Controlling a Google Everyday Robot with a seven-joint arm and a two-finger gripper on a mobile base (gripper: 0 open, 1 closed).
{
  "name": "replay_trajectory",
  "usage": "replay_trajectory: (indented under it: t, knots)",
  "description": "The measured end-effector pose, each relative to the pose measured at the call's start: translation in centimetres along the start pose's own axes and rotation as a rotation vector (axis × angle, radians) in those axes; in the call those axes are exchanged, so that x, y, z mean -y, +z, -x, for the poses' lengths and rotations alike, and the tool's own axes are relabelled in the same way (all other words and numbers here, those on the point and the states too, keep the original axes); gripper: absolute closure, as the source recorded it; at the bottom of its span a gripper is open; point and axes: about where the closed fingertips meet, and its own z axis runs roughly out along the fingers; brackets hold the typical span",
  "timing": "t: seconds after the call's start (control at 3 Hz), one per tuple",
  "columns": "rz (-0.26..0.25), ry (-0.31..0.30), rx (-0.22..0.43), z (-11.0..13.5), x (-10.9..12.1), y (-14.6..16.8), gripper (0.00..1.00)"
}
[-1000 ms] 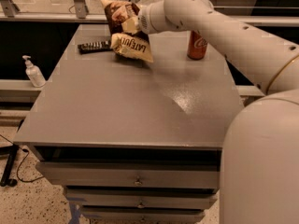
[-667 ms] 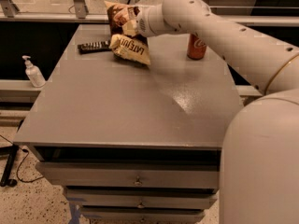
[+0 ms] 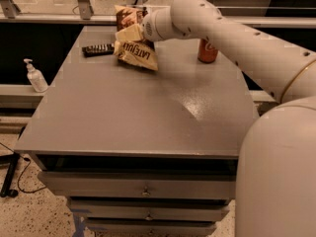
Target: Move brown chip bag near rxbar chocolate
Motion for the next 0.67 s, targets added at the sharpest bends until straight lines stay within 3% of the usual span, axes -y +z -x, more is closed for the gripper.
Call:
replay_trajectory:
  t: [0.33, 0.67]
  knots:
    - [0.026, -0.024, 0.042, 1.3, -0.7, -1.6, 0.00]
    - [0.102, -0.063, 0.083, 1.3, -2.9, -5.9, 0.00]
